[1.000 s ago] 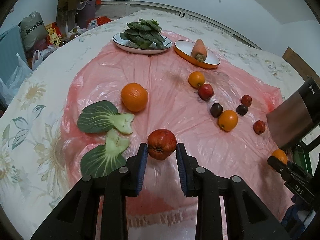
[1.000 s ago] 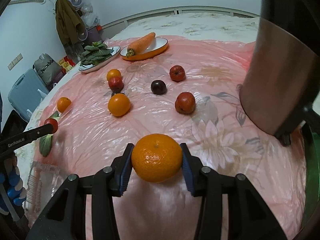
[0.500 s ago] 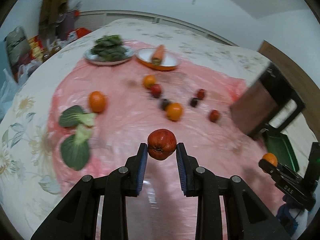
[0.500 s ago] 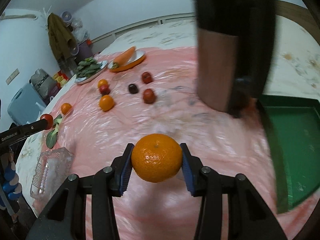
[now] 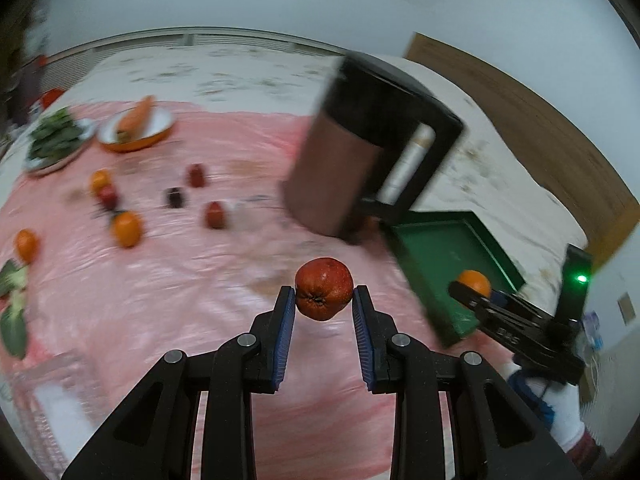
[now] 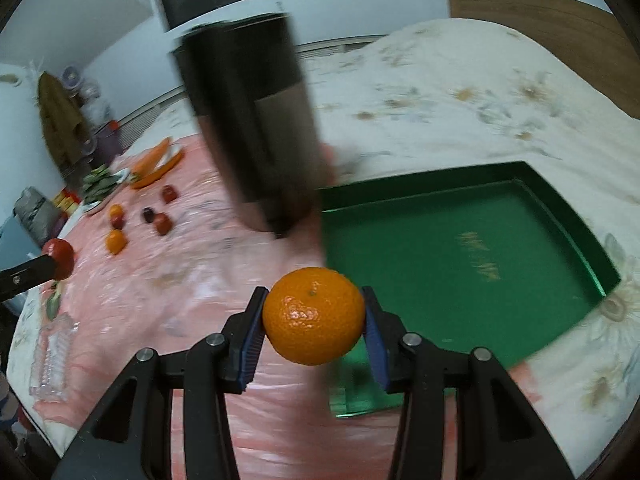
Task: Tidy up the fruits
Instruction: 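Carry the apple and orange past the kettle into the green tray, release both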
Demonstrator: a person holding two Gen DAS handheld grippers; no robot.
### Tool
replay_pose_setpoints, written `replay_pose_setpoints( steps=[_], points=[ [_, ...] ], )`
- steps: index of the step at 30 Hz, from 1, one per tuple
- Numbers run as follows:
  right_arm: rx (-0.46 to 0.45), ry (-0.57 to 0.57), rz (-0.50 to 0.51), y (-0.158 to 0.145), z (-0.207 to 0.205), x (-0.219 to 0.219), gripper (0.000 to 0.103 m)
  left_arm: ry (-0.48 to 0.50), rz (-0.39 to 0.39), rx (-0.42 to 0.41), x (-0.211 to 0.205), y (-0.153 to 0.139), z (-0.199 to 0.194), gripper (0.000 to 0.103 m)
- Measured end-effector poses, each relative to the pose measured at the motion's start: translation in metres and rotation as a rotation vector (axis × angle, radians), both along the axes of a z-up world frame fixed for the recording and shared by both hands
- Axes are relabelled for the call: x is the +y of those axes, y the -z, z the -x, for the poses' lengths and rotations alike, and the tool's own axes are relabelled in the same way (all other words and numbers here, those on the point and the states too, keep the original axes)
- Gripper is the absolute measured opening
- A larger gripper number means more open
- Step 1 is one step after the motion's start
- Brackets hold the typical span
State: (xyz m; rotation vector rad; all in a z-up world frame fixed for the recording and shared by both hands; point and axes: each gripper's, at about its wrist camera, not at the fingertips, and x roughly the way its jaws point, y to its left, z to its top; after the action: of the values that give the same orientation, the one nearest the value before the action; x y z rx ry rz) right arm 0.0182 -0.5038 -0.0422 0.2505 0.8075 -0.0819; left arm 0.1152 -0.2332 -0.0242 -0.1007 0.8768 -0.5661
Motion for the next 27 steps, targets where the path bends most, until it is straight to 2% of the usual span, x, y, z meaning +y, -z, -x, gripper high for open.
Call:
replay_pose_setpoints(
  steps=[7,17,23,27],
  points=[
    [0.017,0.103,0.009,0.014,0.008,-0.065,0.049,0.166,-0.03,-0.001,-0.098,-0.001,0.004,0.025],
    [0.05,0.18,0.037,0.033,0.006,-0.124,0.049,0.315,-0.161,0.035,-0.217,0.037,0.001,0.025],
    [0.075,0.173,0.047,0.045,0.004,-0.135,0.05,0.344,-0.246,0.064,-0.252,0.064,0.001,0.025],
    [0.075,0.173,0.051,0.049,0.003,-0.137,0.05,0.344,-0.275,0.089,-0.257,0.076,-0.001,0.025]
  ],
)
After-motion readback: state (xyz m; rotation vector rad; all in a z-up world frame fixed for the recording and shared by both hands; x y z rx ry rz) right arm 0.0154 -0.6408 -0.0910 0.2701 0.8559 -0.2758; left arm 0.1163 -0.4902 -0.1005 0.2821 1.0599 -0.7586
